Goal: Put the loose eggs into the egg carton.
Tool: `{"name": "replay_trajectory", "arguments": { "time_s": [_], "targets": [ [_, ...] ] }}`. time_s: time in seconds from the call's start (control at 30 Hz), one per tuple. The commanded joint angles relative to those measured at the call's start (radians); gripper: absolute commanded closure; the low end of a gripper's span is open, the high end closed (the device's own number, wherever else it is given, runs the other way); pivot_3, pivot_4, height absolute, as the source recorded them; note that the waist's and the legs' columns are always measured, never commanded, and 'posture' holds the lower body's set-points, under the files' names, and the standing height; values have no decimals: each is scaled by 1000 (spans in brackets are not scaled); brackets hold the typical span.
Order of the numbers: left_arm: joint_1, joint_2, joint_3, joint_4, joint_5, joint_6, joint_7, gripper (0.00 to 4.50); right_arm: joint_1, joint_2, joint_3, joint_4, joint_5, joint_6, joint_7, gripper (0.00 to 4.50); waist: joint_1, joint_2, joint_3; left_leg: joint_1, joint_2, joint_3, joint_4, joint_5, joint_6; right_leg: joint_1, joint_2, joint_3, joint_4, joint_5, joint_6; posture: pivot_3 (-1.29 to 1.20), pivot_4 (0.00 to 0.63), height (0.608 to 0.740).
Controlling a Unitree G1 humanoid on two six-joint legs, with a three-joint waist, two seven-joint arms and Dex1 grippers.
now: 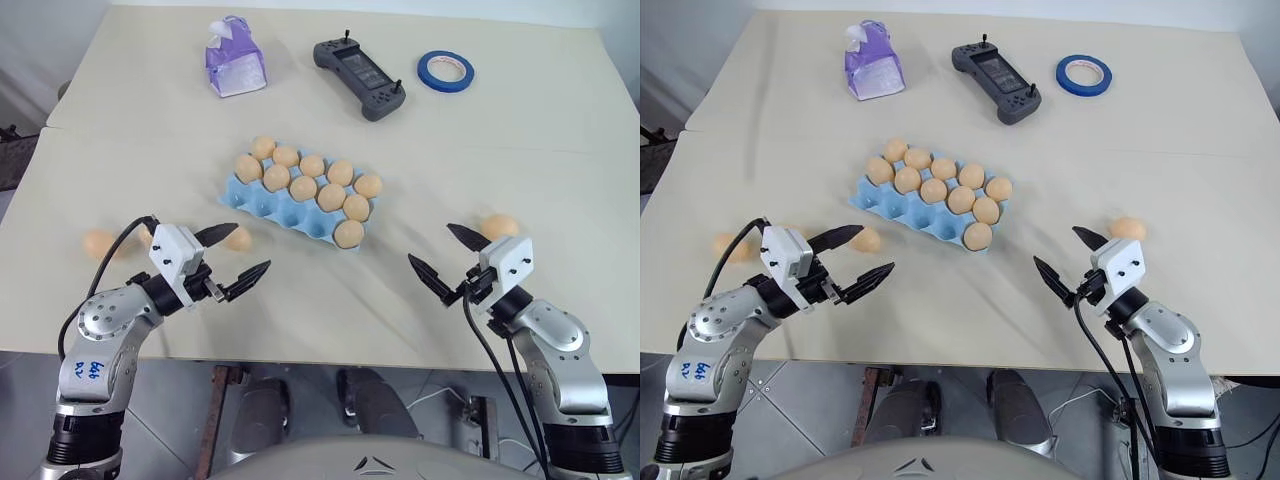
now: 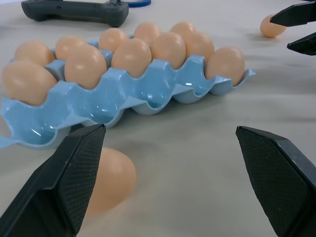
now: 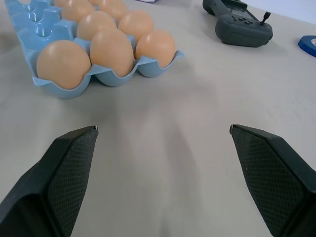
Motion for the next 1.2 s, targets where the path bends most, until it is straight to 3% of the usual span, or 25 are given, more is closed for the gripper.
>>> {"name": "replay_trajectory", "arguments": {
  "time_s": [0.03,0.23,0.43,0.6,0.83,1.13,1.2],
  "targets": [
    [-8,6,19,-30,0,-28,6,0,-22,-11,-9,-11,3,-13,6,18,-1,0,0,0,0,0,0,0,0,0,0,0,0,0,0,0,150,740],
    [-120,5,-67,-27,-12,-28,-61,0,-2,-29,-162,-51,76,20,-36,18,13,0,0,0,-1,-1,1,0,0,0,0,-1,1,0,0,0,150,740],
    [-222,-11,-206,6,-18,-18,-170,0,139,-35,-315,-21,74,-26,-43,18,26,0,0,-1,-1,0,0,2,-3,0,0,0,-2,0,0,0,150,740],
    [-262,-10,-242,53,-13,-30,-230,0,153,-35,-299,50,67,-38,-22,18,8,0,0,0,0,2,0,2,-3,0,1,2,-2,0,1,0,150,740],
    [-265,-12,-234,54,-18,-21,-234,0,-14,-81,-253,228,64,-48,46,18,-3,2,1,1,-1,1,1,4,1,0,0,2,2,3,0,0,150,740],
    [-219,-6,-218,1,-21,-2,-205,0,-362,-170,-131,692,-27,-101,183,18,-2,4,3,0,-1,1,1,6,2,0,0,2,0,6,1,0,150,740],
    [-209,-4,-212,-15,-21,3,-194,0,-422,-170,-107,799,-53,-140,205,436,-1,4,3,0,-1,1,1,6,2,0,0,2,-1,6,1,0,150,740]
  ]
}}
